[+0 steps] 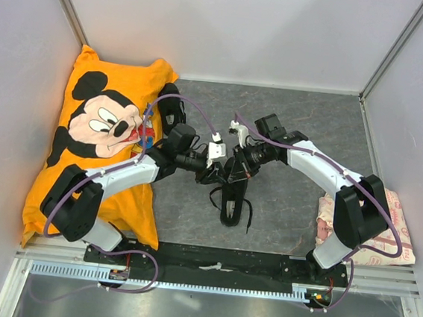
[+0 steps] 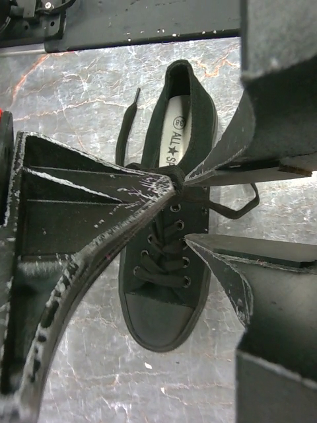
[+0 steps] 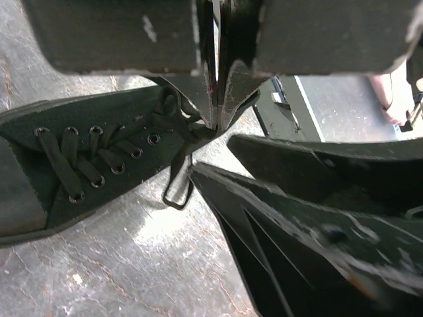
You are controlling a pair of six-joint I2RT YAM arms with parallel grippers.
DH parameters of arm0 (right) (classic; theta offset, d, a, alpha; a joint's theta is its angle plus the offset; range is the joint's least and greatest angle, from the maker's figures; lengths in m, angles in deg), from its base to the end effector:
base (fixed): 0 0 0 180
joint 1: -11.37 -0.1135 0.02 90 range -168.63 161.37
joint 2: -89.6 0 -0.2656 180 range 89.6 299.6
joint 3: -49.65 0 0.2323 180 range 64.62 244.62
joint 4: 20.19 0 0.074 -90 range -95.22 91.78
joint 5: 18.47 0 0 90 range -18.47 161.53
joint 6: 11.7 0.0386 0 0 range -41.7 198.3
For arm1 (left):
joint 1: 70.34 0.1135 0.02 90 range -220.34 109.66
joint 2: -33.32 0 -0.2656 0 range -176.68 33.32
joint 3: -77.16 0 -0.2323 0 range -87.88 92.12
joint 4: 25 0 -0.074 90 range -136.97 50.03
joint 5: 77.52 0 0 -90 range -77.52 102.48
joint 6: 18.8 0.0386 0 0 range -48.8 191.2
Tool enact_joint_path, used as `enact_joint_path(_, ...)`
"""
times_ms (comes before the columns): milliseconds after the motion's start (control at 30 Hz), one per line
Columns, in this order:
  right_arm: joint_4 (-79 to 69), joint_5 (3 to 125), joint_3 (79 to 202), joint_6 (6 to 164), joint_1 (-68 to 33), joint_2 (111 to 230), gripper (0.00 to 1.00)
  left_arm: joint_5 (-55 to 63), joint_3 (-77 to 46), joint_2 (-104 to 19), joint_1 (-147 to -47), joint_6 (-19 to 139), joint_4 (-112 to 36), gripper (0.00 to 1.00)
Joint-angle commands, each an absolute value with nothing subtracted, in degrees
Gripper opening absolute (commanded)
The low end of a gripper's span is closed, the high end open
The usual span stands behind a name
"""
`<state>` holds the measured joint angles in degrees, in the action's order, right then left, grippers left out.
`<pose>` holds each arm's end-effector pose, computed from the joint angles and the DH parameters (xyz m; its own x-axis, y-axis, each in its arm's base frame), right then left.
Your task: Tie the shoes
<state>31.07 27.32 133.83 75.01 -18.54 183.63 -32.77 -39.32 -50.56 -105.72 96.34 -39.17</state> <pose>0.2611 0.1812 0.2497 -0.7204 -0.4619 -0.5174 -0.6919 0.4275 0.5818 0.2229 -0.1919 0.2394 -0.0426 0.3970 -0.9168 0.9972 0.0735 -0.0144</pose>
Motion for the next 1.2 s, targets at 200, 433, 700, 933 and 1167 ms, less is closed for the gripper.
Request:
enact_joint_path(200, 28.79, 24.86, 136.51, 75.40, -18.87, 183.02, 0.00, -35.42, -39.71, -52.81, -108.22, 95.54, -31.97, 0.34)
enact_joint_path(433, 28.79, 25.56, 135.55, 74.87, -18.87, 182.32, 0.00, -35.50, -39.71, -52.29, -108.40, 94.84, -32.58, 0.02)
enact_joint_path(700, 29.32, 30.74, 131.68, 70.83, -17.90, 179.86, 0.36, -38.76, -39.54, -51.23, -107.34, 90.63, -33.20, 0.02)
enact_joint_path(933, 29.05, 33.29, 129.92, 68.98, -17.90, 180.12, 0.48, -41.13, -38.83, -51.67, -107.26, 85.09, -30.48, 0.02)
enact_joint_path(1167, 29.23, 33.56, 128.43, 67.40, -17.90, 179.60, 0.57, -40.61, -38.48, -52.37, -106.73, 80.34, -26.27, 0.02)
